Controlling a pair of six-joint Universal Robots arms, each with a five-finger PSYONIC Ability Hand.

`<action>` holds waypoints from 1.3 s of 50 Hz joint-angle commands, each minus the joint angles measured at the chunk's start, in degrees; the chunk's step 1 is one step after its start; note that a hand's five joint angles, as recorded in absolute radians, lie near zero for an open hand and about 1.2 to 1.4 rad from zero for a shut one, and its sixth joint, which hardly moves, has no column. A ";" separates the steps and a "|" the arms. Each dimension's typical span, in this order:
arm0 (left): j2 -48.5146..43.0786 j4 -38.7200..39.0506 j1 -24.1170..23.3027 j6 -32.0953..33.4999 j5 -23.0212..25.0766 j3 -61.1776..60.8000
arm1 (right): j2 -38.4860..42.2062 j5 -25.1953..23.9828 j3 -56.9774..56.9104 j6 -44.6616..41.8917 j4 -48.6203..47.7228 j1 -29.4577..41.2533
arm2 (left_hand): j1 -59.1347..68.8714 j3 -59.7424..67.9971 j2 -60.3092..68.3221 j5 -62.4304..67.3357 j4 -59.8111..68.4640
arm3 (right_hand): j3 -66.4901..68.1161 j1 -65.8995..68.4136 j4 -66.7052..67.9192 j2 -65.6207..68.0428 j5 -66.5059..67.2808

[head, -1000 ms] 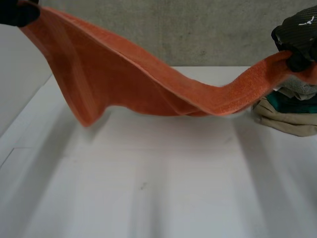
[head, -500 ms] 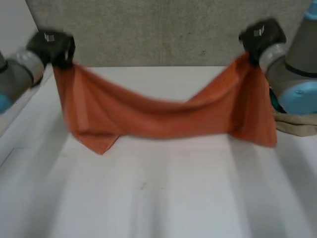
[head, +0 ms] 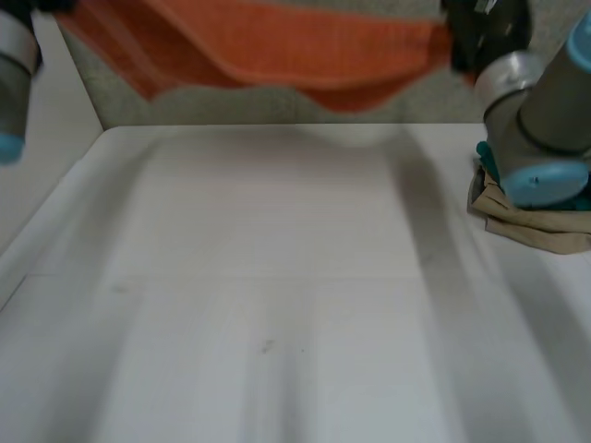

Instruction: Fold the laundry.

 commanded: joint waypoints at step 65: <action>6.76 -2.37 4.78 9.62 10.69 -30.00 | 5.04 -17.22 29.25 -22.98 9.04 -10.00 | 13.24 11.60 11.30 13.19 11.13 | -31.06 -26.98 -31.45 -30.21 -30.97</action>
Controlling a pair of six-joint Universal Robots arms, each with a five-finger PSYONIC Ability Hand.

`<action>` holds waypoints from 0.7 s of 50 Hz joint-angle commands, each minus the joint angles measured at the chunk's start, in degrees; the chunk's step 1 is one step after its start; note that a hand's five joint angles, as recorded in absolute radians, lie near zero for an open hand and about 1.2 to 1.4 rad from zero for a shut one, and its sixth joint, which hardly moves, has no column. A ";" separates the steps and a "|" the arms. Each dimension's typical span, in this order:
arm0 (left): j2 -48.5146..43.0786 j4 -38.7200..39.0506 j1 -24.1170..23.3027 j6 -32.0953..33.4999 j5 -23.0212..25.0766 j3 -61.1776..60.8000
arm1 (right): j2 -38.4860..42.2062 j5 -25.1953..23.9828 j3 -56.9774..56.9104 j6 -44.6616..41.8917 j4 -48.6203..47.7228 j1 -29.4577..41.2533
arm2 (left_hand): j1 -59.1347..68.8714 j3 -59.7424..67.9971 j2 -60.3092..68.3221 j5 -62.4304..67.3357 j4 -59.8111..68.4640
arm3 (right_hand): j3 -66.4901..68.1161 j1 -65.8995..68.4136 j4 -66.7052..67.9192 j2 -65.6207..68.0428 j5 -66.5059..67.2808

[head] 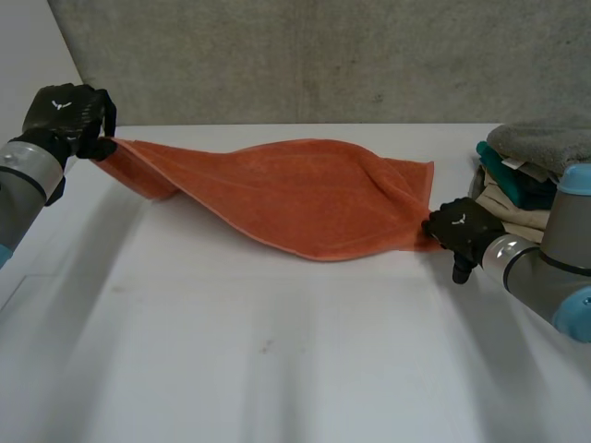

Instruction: Fold the laundry.

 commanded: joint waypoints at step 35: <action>13.27 -38.57 8.72 56.39 4.09 -22.52 | -16.25 2.11 4.31 -5.61 38.00 -8.94 | 13.24 11.60 11.26 13.19 11.13 | 53.03 52.36 52.90 53.31 52.84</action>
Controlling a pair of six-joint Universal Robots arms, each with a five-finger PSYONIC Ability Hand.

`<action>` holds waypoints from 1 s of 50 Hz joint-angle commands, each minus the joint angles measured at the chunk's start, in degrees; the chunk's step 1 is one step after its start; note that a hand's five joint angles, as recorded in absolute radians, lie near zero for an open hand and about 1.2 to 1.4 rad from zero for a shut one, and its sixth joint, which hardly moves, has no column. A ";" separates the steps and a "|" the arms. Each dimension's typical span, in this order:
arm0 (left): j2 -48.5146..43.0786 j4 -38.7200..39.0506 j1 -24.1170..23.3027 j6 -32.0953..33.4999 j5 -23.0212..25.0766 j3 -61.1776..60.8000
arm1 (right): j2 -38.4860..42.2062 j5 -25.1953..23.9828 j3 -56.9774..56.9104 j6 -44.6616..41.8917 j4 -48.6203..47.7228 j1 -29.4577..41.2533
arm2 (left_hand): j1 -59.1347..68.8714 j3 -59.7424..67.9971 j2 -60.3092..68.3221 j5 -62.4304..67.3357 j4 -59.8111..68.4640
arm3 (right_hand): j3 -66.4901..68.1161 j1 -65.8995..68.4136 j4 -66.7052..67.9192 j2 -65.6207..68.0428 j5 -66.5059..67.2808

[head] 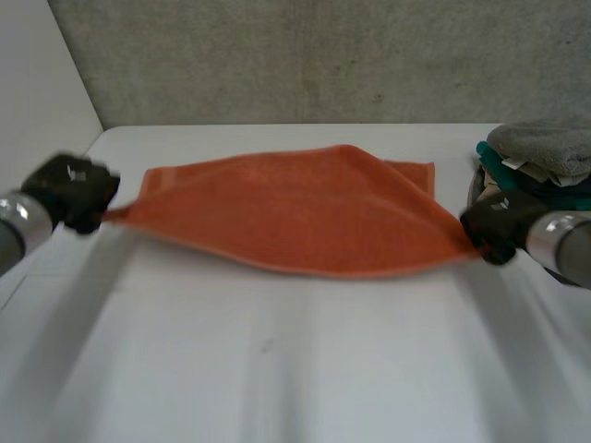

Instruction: Fold the laundry.

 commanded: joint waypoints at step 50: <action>-38.25 -7.87 -13.03 -8.68 -23.41 52.88 | 38.68 22.05 -45.33 7.22 -24.54 9.82 | -56.76 -58.41 -58.74 -56.81 -58.87 | -57.79 -55.22 -58.20 -57.26 -57.66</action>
